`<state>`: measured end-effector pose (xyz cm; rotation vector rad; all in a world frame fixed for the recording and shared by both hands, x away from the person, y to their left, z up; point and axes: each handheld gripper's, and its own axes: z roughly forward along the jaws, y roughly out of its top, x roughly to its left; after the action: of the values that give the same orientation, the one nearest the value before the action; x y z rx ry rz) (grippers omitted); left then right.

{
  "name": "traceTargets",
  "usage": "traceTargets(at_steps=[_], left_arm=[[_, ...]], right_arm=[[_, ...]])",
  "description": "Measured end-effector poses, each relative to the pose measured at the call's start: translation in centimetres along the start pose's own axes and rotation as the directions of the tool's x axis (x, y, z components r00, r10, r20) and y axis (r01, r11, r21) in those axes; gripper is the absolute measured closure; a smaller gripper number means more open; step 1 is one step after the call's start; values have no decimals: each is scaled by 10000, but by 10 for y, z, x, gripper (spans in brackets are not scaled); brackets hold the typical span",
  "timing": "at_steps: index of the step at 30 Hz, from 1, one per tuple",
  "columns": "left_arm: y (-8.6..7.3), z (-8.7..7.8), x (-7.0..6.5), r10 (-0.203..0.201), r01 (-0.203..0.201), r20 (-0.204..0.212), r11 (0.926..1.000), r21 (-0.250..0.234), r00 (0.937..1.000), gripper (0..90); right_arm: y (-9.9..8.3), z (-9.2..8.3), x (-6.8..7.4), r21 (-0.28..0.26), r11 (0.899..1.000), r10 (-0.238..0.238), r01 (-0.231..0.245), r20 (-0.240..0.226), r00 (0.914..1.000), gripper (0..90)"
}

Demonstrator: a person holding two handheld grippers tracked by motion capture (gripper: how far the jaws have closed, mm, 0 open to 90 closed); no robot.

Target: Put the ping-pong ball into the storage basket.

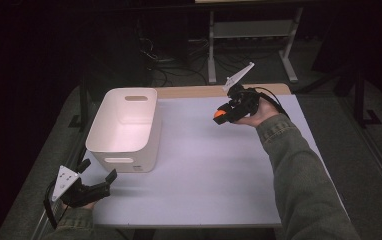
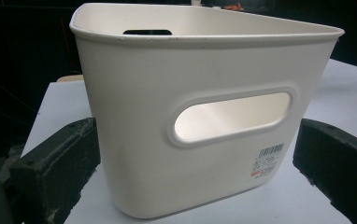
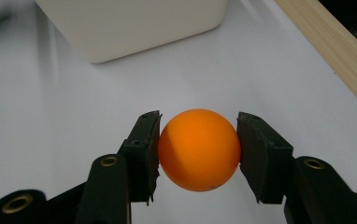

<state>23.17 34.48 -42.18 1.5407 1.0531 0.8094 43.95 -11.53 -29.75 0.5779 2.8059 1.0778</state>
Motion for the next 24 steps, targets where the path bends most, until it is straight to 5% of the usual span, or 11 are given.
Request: traceTargets(at_steps=[24], left_arm=[[1,0,0,12,-12,39,10000,-37,10000,1]], right_arm=[[44,9,12,32,9968,-792,793,-104,9968,500]])
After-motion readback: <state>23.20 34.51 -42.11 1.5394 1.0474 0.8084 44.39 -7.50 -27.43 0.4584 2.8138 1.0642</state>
